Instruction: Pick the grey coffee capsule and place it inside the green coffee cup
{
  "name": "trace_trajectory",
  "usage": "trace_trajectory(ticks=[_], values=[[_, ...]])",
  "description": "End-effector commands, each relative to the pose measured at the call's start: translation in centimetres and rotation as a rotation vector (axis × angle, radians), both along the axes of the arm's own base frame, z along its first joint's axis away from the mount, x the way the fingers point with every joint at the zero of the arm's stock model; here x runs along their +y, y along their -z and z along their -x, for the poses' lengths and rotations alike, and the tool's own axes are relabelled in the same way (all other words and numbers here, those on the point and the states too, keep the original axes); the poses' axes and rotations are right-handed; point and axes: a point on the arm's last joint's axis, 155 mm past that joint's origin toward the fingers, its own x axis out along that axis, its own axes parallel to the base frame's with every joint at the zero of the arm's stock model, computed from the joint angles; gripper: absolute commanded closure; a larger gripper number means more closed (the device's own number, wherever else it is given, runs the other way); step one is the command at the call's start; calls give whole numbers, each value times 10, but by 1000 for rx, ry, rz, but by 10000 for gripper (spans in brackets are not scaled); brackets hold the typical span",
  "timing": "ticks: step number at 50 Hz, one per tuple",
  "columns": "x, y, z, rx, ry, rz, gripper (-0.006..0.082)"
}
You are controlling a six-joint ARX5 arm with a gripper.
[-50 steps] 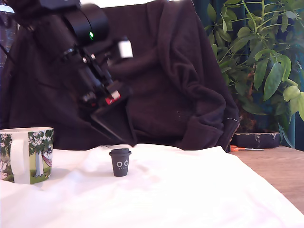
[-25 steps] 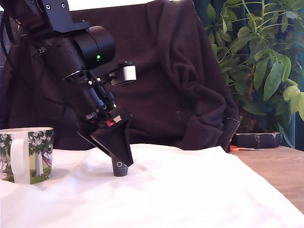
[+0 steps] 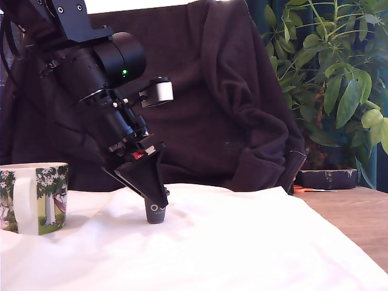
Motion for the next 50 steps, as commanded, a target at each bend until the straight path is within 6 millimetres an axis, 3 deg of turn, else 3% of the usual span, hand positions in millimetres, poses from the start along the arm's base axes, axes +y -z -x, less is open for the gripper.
trace_trajectory(ticks=[1, 9, 19, 35, 41, 50], values=[[1, 0, -6, -1, -3, 0, 532], [12, -15, -13, 15, -34, -12, 531], [24, -59, -27, -38, -79, 23, 531], [63, -121, -11, -35, -161, -6, 531], [79, -129, 3, 2, -190, -25, 531], [103, -120, 20, 103, -254, -70, 531]])
